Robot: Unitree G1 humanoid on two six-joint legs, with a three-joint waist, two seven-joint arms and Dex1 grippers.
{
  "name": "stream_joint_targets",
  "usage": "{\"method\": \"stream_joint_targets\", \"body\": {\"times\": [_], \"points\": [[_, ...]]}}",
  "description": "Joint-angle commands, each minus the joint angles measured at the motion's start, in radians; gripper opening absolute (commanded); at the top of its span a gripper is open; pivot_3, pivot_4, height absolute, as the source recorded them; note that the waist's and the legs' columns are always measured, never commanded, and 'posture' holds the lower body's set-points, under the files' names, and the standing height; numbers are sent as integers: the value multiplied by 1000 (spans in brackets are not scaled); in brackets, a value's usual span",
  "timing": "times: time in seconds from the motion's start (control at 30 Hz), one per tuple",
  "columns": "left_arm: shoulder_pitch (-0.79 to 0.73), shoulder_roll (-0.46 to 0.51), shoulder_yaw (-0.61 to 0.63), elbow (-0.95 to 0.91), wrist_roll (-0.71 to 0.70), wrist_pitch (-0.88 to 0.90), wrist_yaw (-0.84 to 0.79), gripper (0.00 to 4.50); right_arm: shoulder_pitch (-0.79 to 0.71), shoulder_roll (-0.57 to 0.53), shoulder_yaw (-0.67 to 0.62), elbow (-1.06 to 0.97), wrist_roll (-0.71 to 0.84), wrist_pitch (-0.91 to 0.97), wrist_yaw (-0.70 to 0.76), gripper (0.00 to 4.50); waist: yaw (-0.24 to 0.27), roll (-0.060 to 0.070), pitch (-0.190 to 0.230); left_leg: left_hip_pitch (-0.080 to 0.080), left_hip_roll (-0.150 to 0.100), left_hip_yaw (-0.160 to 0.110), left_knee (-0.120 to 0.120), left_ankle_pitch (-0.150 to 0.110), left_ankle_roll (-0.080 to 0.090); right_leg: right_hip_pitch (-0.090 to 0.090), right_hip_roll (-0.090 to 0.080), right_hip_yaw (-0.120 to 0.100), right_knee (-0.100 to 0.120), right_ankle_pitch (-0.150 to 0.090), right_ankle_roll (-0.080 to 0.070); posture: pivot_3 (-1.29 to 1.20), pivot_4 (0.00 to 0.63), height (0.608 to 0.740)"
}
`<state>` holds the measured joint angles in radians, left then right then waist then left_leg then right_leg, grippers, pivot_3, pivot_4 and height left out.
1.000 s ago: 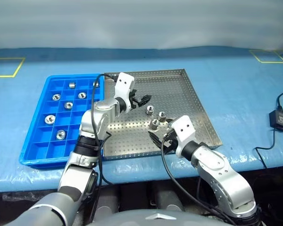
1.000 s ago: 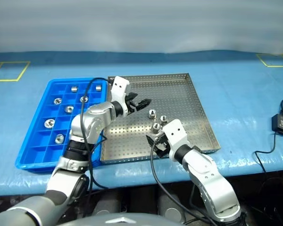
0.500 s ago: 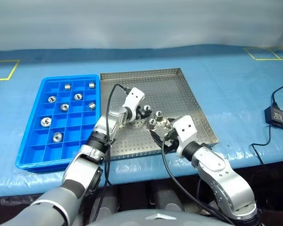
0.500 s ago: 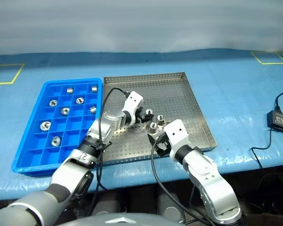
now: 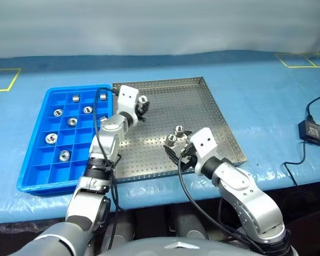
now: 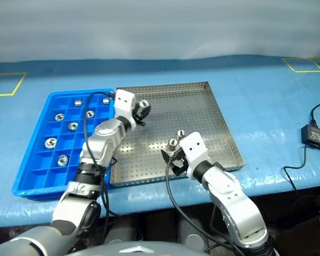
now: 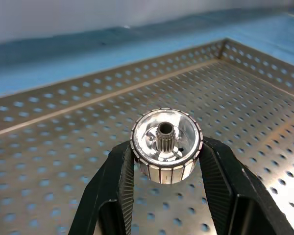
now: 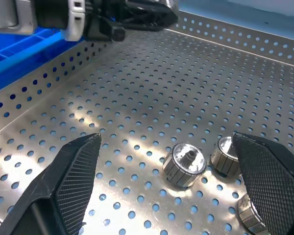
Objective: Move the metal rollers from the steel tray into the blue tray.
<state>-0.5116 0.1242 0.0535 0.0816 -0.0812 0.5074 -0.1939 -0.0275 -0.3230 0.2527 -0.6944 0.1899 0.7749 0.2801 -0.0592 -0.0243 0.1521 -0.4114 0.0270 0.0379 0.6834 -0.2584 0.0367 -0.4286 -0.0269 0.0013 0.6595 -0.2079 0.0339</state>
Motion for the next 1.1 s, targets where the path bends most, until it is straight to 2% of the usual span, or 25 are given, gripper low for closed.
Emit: {"method": "stream_joint_targets", "body": {"times": [0.03,0.27,0.43,0.73,0.97,1.1], "points": [[113,27,65,-265,28,71,89,1643,-82,10,38,36,12,-26,49,4500,6,0,0,0,0,0,0,0,0,0,0,0,0,0,0,15,150,740],[351,30,137,-658,68,280,202,1643,-251,51,152,199,17,-102,177,4500,73,-1,0,0,-1,-2,0,0,0,1,-2,-3,0,0,-1,156,150,740],[485,21,160,-832,117,372,261,1643,-301,83,206,267,18,-151,238,4500,111,-1,0,0,-1,-3,0,0,0,2,-2,-4,-1,0,-1,236,150,740],[655,-87,152,-969,186,441,356,1643,-318,101,249,312,11,-188,299,4500,157,-1,0,0,-1,-5,0,0,-1,2,-2,-6,-1,-4,-7,302,150,740],[726,-167,124,-987,232,467,405,1643,-319,100,244,318,4,-192,310,4500,162,-1,0,-1,-1,-5,0,0,-1,2,-3,-7,-1,-5,-6,299,150,740],[687,-164,105,-971,217,468,374,2995,-309,99,237,307,-3,-188,302,4500,162,0,0,-1,0,-6,0,0,-1,2,-3,-9,-1,-7,-6,276,150,740]]}}
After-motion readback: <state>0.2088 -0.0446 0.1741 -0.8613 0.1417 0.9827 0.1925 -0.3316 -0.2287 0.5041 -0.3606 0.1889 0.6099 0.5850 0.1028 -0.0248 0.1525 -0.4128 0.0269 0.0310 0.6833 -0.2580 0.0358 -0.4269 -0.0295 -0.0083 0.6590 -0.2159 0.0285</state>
